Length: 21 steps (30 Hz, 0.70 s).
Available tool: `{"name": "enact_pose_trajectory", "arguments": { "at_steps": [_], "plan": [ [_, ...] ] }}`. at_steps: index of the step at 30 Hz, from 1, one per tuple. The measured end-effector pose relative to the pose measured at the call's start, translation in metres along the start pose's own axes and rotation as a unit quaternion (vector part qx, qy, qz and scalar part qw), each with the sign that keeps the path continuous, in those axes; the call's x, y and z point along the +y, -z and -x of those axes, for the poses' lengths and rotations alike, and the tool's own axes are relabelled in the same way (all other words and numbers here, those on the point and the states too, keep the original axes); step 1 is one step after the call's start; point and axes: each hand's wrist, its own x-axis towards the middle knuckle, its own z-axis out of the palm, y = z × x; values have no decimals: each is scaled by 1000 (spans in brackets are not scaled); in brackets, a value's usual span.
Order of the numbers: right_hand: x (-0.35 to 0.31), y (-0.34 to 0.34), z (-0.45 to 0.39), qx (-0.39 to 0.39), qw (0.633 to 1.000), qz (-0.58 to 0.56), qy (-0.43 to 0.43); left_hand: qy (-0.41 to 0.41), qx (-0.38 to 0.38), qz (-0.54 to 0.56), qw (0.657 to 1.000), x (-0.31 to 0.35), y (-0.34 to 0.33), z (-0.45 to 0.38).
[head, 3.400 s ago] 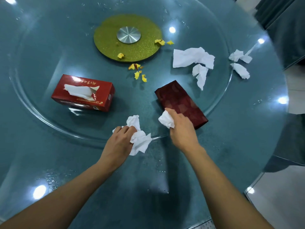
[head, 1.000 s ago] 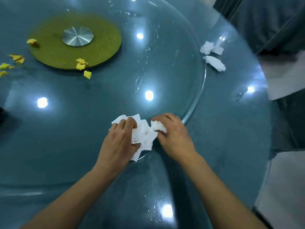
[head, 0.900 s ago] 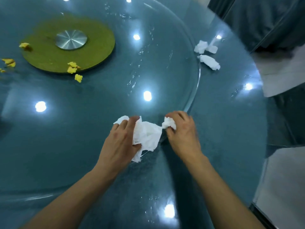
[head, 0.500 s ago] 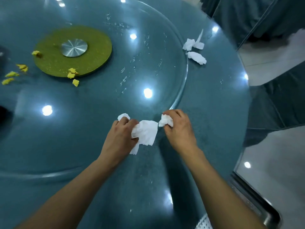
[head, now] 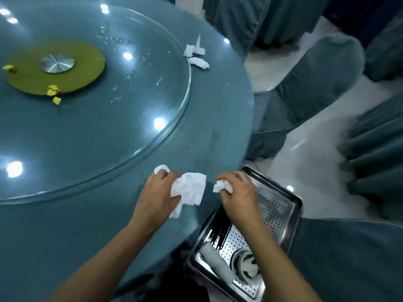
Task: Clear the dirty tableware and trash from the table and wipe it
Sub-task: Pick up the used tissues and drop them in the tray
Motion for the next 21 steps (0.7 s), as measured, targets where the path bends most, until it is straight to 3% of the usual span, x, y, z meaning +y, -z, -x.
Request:
{"name": "enact_pose_trajectory", "arguments": {
  "at_steps": [10, 16, 21],
  "plan": [
    [58, 111, 109, 26, 998, 11, -62, -44, -22, -19, 999, 115, -49, 79],
    [134, 191, 169, 43, 997, 7, -69, -73, 10, -51, 996, 203, -99, 129],
    [206, 260, 219, 16, 999, -3, -45, -35, 37, -79, 996, 285, -149, 178]
  ]
}}
